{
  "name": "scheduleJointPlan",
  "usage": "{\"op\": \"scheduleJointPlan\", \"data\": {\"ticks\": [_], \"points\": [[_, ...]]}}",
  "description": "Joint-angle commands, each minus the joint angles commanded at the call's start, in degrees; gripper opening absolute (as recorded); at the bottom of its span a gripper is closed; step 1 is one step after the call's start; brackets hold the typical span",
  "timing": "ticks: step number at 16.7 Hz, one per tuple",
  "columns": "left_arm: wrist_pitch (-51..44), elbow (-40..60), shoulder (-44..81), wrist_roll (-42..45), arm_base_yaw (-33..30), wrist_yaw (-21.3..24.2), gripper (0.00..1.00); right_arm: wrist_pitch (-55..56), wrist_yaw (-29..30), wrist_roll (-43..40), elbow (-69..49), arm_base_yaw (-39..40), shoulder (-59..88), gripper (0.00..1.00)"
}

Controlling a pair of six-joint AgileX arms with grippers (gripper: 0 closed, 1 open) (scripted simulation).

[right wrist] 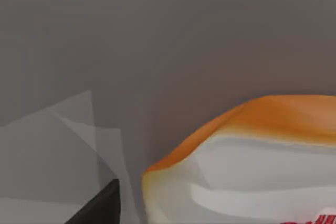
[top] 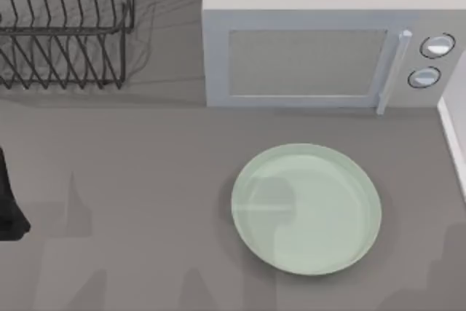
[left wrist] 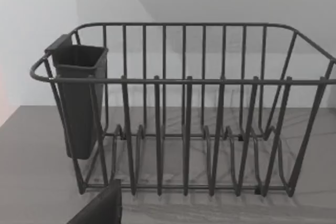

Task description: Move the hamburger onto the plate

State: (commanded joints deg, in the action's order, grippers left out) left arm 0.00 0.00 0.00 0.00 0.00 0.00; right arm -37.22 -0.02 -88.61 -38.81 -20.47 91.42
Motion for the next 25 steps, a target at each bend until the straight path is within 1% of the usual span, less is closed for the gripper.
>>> {"op": "scheduleJointPlan", "data": {"ticks": [2,6,19,20,25], "points": [[0.0,0.0,0.0,0.0,0.0,0.0,1.0,2.9,0.0,0.0,1.6,0.0,1.7,1.0],[0.0,0.0,0.0,0.0,0.0,0.0,1.0,3.4,0.0,0.0,2.0,0.0,2.1,1.0],[0.0,0.0,0.0,0.0,0.0,0.0,1.0,3.4,0.0,0.0,2.0,0.0,2.1,0.02],[0.0,0.0,0.0,0.0,0.0,0.0,1.0,3.4,0.0,0.0,2.0,0.0,2.1,0.0],[0.0,0.0,0.0,0.0,0.0,0.0,1.0,3.4,0.0,0.0,2.0,0.0,2.1,0.0]]}}
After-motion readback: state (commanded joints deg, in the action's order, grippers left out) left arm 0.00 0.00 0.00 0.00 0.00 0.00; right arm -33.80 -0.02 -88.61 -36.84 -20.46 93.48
